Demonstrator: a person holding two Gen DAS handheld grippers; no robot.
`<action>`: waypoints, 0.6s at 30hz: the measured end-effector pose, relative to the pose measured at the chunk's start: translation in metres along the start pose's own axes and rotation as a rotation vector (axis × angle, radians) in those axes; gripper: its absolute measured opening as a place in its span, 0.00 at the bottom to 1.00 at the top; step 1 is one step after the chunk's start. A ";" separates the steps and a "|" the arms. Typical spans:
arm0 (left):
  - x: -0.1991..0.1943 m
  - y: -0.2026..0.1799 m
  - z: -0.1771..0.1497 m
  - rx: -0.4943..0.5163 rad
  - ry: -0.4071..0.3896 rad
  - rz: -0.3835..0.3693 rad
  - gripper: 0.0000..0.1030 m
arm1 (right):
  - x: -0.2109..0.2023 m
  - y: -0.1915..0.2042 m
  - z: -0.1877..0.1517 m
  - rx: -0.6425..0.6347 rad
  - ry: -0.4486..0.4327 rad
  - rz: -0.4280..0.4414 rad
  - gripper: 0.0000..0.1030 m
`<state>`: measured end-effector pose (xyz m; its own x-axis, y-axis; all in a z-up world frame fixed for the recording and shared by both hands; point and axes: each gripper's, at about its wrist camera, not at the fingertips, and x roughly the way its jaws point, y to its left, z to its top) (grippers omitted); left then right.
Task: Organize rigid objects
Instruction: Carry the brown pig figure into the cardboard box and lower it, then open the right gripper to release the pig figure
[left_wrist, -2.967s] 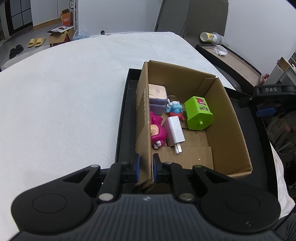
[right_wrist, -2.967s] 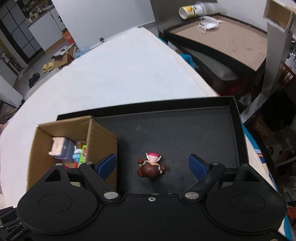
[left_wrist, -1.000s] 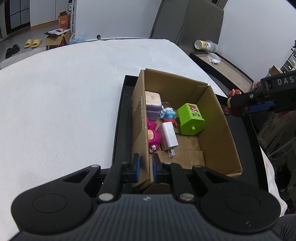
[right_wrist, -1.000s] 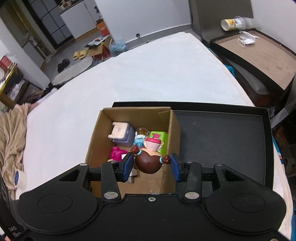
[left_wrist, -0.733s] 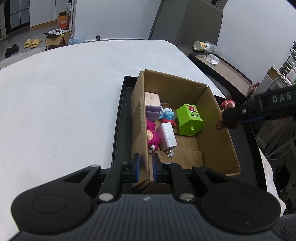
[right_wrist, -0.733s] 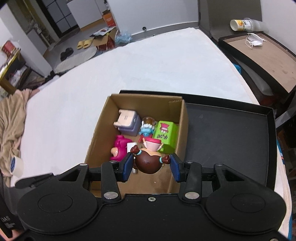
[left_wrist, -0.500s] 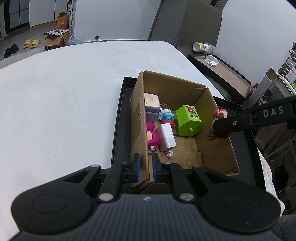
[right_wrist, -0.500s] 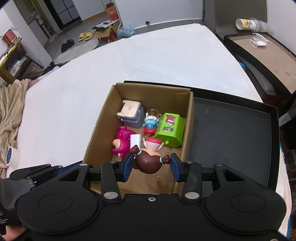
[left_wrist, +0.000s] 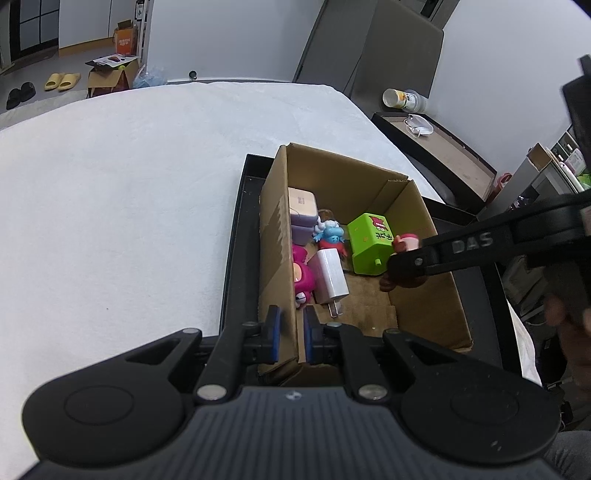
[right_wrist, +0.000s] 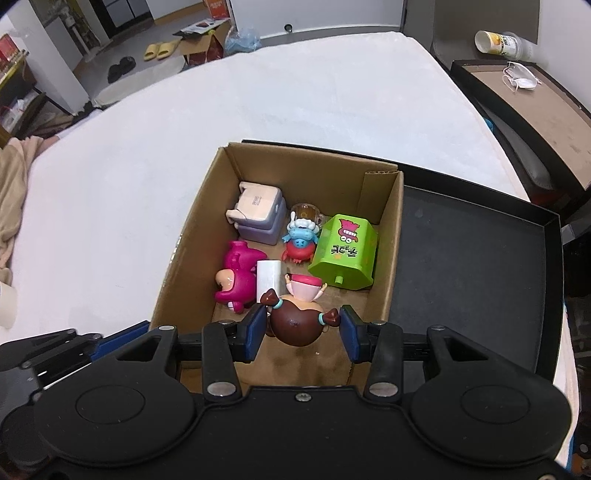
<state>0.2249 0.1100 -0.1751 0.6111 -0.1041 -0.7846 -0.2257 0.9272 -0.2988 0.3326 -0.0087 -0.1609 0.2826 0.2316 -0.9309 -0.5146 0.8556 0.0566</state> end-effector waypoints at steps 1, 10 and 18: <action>0.000 0.000 0.000 -0.001 0.000 -0.001 0.11 | 0.004 0.002 0.001 -0.006 0.005 -0.016 0.41; 0.000 0.000 -0.001 0.002 0.000 -0.001 0.11 | 0.015 0.001 0.008 0.025 0.012 -0.063 0.44; 0.002 -0.001 0.000 0.004 0.001 0.002 0.11 | -0.005 -0.007 0.004 0.009 -0.032 -0.054 0.53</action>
<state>0.2259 0.1089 -0.1767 0.6098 -0.1025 -0.7859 -0.2244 0.9287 -0.2952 0.3378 -0.0143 -0.1550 0.3361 0.1993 -0.9205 -0.4907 0.8713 0.0095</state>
